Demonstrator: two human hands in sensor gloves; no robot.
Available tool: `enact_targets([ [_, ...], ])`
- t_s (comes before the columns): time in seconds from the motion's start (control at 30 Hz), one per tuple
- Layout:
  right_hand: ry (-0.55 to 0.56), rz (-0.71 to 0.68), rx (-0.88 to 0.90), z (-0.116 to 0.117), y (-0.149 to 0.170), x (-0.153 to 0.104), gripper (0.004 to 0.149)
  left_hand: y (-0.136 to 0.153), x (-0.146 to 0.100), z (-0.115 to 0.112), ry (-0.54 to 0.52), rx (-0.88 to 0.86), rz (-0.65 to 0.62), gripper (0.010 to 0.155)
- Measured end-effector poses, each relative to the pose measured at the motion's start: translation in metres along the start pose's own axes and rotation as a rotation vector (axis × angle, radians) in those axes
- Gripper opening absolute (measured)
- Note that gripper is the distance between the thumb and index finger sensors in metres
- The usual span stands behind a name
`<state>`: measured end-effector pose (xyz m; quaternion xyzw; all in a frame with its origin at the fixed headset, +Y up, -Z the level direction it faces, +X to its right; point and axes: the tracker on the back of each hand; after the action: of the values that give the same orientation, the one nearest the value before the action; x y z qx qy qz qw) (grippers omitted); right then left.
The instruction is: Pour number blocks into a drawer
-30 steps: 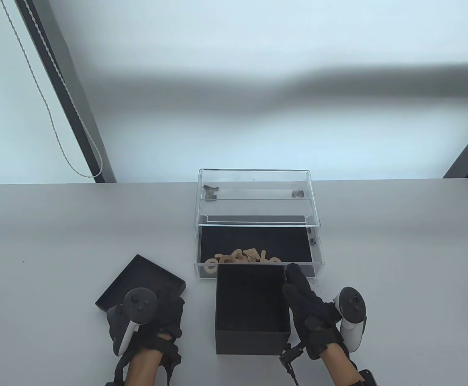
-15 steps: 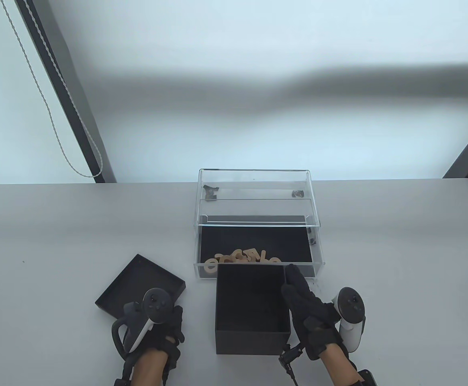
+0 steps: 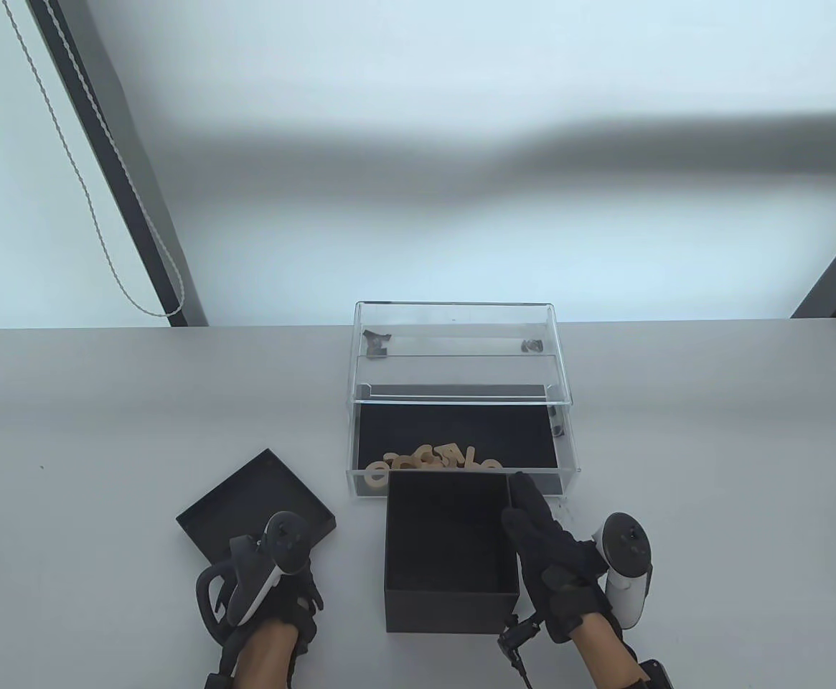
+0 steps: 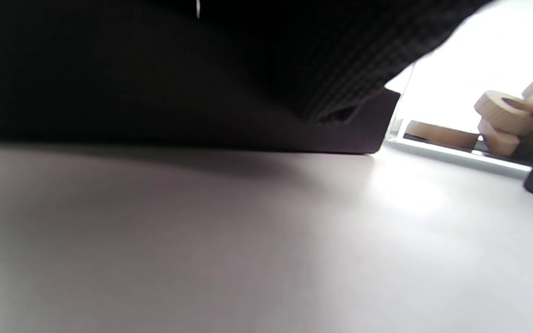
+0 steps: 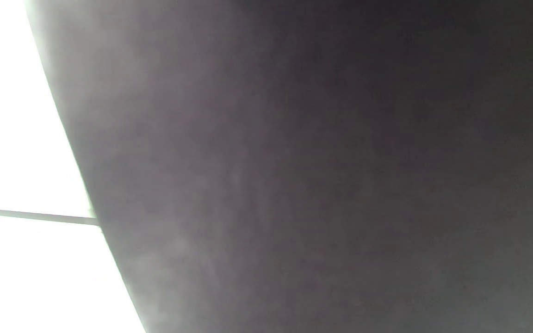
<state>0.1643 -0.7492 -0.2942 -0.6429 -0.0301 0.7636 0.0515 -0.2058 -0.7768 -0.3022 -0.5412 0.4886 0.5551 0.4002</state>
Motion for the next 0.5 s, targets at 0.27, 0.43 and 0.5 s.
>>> enact_targets([
  [0.27, -0.001, -0.003, 0.002, 0.0, -0.001, 0.0, 0.075, 0.007, -0.003, 0.013, -0.097, -0.113, 0.006, 0.043],
  [0.43, 0.0, -0.005, 0.002, 0.0, -0.001, 0.0, 0.075, 0.01, -0.008, 0.03, -0.207, -0.228, 0.015, 0.044],
  [0.5, 0.0, -0.006, 0.002, 0.0, -0.001, 0.0, 0.075, 0.011, -0.011, 0.037, -0.249, -0.286, 0.016, 0.044],
])
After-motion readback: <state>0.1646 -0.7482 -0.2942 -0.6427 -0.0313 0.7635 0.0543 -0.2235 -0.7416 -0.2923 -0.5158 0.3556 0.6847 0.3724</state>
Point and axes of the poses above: the tracker on the back of each hand, its own y axis roughly to the little-finger side, its own x axis roughly from the wrist to the fingertips, z = x × y, and after that the axes turned 6 degrees about -z, right-handed
